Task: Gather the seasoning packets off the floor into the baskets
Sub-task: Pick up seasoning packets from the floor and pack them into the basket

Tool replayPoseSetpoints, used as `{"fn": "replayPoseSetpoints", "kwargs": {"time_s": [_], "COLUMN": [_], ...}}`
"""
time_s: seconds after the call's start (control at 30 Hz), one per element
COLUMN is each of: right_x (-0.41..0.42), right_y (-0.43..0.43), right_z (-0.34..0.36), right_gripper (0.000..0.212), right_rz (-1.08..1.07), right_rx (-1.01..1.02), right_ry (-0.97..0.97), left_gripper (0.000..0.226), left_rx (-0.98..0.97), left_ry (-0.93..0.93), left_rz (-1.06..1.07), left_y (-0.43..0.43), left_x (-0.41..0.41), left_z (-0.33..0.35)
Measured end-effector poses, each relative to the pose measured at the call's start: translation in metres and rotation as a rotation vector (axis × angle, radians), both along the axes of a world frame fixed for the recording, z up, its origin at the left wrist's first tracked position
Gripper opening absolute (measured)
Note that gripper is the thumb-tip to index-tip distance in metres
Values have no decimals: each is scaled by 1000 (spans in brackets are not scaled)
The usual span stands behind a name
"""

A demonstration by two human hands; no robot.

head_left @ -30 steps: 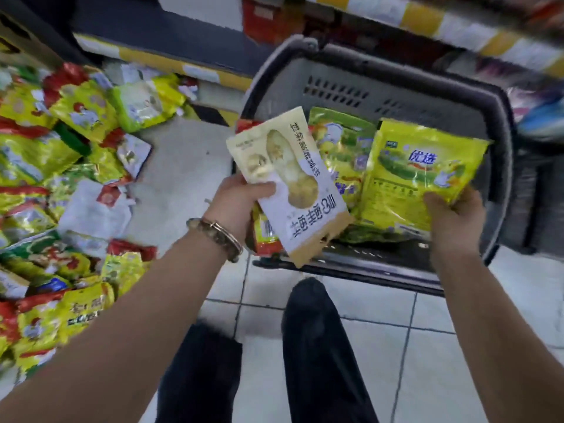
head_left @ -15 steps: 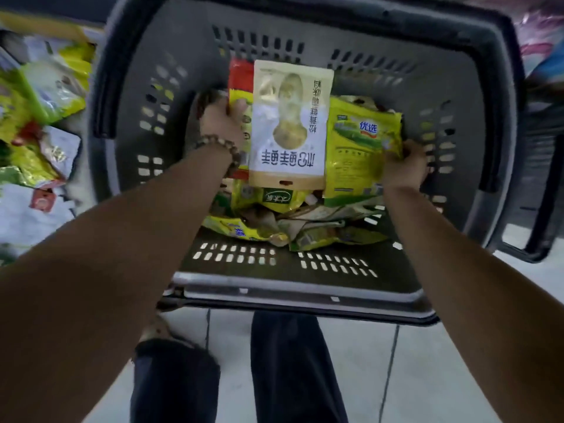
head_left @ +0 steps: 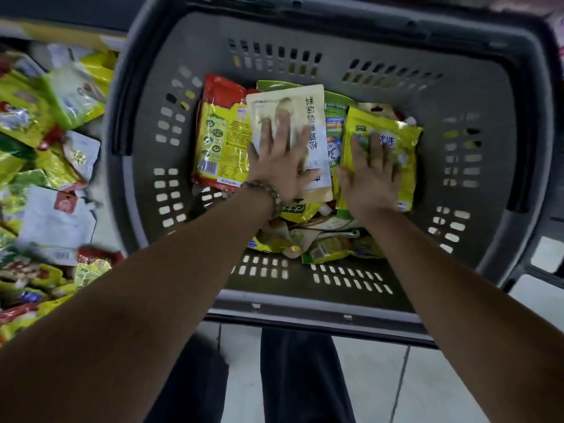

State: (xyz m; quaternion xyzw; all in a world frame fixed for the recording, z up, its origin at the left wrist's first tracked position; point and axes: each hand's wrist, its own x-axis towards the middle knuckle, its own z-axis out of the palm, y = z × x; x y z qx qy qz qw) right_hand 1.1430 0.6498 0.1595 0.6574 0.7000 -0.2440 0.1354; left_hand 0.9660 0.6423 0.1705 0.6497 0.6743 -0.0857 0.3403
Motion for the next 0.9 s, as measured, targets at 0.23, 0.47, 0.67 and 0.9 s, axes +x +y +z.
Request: {"fn": "replayPoseSetpoints", "kwargs": {"time_s": [0.23, 0.47, 0.67, 0.9], "right_x": [-11, -5, -64, -198], "right_y": [22, 30, -8, -84], "right_z": [-12, 19, 95, 173], "right_gripper": [63, 74, 72, 63], "right_rz": [-41, 6, 70, 190], "right_rx": [-32, -176, -29, 54], "right_ry": [-102, -28, 332, 618], "left_gripper": [86, 86, 59, 47], "left_rx": [-43, -113, 231, 393], "left_ry": [147, -144, -463, -546], "left_rz": [-116, -42, 537, 1086], "left_y": [10, 21, -31, -141], "left_x": [5, -20, -67, -162], "left_z": [-18, 23, 99, 161]}}
